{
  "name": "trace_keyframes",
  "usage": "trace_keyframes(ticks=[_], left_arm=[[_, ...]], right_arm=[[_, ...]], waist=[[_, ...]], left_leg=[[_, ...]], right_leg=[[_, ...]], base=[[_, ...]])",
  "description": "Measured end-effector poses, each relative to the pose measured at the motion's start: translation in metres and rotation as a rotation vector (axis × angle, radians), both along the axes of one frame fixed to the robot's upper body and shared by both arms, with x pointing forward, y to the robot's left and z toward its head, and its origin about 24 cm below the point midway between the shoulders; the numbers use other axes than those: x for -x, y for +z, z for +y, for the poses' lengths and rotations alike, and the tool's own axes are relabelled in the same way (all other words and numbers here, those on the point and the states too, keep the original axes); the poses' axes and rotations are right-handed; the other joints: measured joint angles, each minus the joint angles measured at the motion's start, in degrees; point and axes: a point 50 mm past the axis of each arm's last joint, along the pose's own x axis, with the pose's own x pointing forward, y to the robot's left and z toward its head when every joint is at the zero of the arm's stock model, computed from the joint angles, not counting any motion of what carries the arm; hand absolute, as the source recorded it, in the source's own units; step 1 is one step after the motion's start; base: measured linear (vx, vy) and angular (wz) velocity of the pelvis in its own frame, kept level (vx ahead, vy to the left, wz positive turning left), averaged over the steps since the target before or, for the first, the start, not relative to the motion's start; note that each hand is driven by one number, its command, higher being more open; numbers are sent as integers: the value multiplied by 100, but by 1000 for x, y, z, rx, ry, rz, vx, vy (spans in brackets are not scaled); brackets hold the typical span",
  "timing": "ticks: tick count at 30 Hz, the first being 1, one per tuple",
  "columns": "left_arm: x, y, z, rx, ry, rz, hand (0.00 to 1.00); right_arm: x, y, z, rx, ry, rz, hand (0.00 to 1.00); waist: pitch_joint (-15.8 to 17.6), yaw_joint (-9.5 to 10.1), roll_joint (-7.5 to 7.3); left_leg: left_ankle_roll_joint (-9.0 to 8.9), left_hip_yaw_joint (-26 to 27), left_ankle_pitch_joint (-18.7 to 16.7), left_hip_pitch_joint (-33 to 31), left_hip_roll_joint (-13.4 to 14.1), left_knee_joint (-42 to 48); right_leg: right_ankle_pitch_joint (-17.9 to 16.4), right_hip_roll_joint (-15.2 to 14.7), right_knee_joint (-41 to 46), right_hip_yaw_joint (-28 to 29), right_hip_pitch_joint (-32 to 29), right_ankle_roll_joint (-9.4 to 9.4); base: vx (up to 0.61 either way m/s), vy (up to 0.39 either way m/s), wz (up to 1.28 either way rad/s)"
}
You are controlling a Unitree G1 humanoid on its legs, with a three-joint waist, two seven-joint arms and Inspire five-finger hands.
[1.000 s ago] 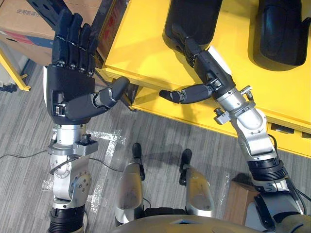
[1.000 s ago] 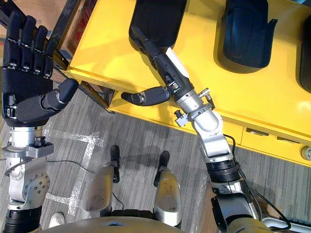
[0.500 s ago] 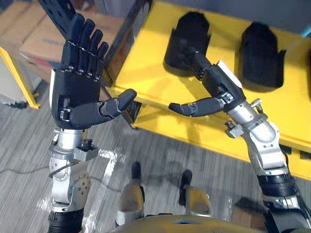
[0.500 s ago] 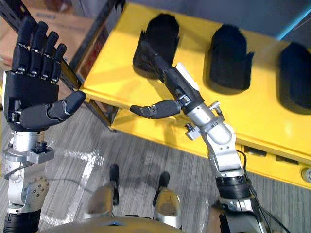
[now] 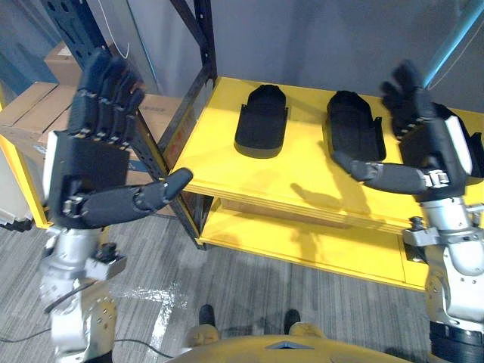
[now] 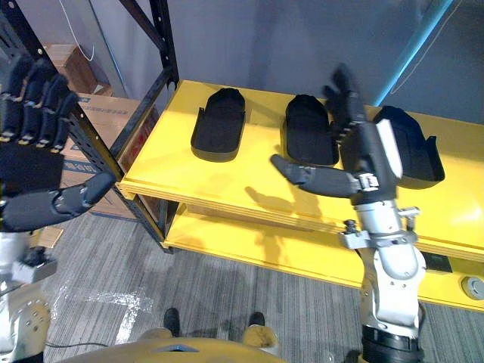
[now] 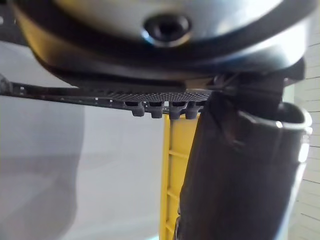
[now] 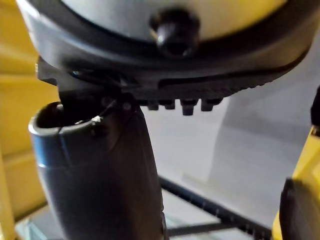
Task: Walk over and take three plastic housings, then place them on the shelf
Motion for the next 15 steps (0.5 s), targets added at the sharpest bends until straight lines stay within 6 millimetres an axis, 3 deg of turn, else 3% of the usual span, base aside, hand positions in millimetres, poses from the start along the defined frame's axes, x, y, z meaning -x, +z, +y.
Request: trace_keyframes(ticks=[8,11,15], left_arm=[[19,-10,24,39,118,46,100],[33,-31,45,120,207,113,100],[53,-82,67,244,245,326,100]], right_arm=[[22,-15,-23,-123,-226,5,100],[40,-39,-44,-195,-429,50,100],[66,-90,-65,-332,-639,217,100]], waist=[[-235,-67,31],[-363,-76,47],[-406,-73,47]], left_leg=[[-14,22,-27,-51,2,0],[-12,21,-28,-83,3,16],[-15,37,-37,-66,4,18]], right_leg=[[46,14,-121,13,-4,27],[49,18,-126,16,-28,22],[41,20,-124,32,-22,12]], base=[[0,0,0],[45,-5,1],[8,-3,-2]])
